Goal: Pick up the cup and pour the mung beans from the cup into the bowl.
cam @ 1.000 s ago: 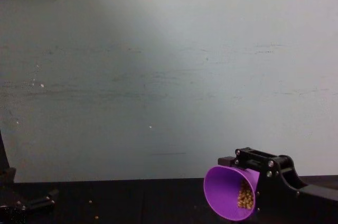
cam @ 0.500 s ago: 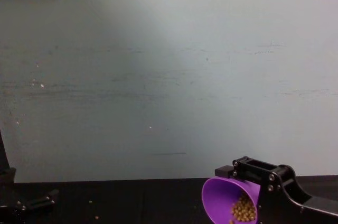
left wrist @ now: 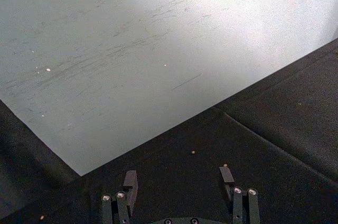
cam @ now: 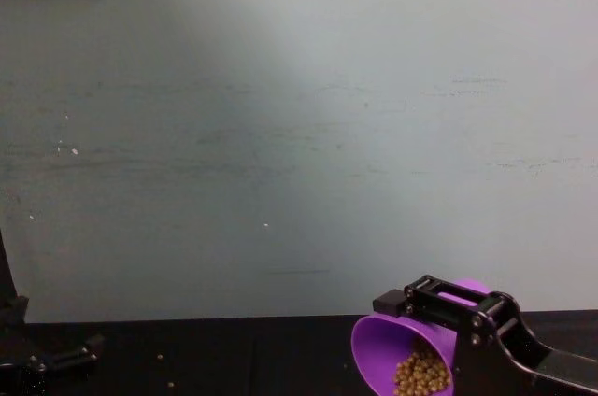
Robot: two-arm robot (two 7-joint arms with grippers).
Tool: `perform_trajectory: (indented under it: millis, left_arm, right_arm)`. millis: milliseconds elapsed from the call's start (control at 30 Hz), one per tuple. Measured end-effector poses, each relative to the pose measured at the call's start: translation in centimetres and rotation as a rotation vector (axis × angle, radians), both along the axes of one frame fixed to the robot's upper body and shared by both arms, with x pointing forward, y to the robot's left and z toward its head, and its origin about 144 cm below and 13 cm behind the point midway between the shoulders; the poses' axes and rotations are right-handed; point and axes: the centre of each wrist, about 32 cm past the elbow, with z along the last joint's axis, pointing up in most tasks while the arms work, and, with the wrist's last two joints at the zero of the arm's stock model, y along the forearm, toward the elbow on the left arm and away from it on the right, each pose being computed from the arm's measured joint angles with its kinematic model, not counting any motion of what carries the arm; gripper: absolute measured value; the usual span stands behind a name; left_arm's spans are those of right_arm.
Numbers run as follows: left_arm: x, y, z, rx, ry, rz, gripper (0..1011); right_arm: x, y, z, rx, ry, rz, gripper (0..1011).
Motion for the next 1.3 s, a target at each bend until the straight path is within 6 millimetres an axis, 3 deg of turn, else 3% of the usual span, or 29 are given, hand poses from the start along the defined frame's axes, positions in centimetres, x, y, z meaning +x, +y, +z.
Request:
perform_trajectory:
  millis: [1300]
  left_arm:
    - [0.00,0.00,0.00,0.000,0.000,0.000,1011]
  right_arm:
    - [0.10,0.17,-0.52,-0.121,-0.167,0.018,726]
